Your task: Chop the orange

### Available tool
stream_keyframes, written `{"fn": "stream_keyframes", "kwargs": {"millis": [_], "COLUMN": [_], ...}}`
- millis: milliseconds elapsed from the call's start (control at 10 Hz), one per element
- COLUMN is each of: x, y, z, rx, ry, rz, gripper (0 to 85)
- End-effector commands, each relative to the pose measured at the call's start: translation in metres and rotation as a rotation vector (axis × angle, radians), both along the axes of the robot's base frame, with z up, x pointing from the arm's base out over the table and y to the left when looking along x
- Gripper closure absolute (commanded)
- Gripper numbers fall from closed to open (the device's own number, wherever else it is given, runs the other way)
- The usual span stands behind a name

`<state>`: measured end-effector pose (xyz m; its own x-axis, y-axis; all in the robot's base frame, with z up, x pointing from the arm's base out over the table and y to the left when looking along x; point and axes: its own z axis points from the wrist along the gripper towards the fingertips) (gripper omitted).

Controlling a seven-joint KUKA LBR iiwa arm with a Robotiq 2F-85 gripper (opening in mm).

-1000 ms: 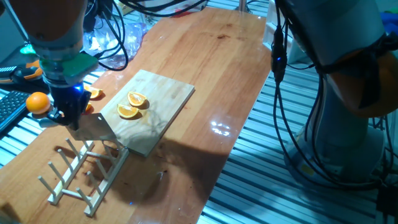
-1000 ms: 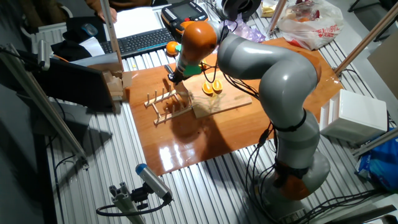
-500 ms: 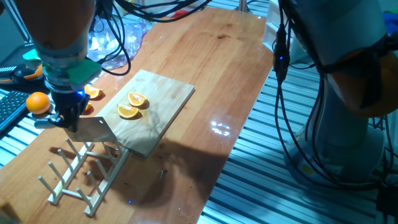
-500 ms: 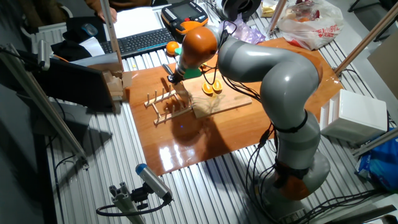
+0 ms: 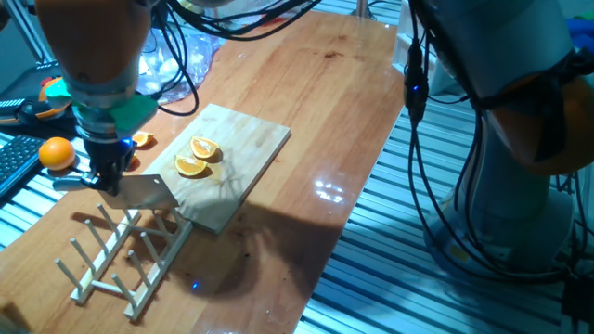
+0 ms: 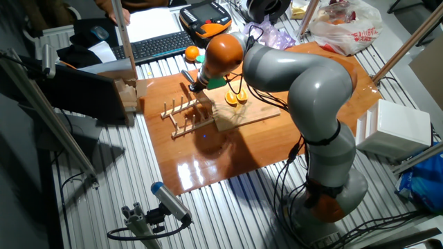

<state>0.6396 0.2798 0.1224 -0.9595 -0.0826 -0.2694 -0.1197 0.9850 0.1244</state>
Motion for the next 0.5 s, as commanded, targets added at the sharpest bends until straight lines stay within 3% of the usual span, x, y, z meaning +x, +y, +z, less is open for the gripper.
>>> {"fn": "stream_keyframes", "kwargs": {"millis": [0, 100, 400], "x": [-0.0064, -0.0076, -0.0100], "y": [0.000, 0.002, 0.008], "z": [-0.010, -0.010, 0.003], "rx": [-0.004, -0.005, -0.007], "ry": [0.013, 0.011, 0.045], "rz": [-0.001, -0.002, -0.006], "gripper": [85.0, 85.0, 85.0]}}
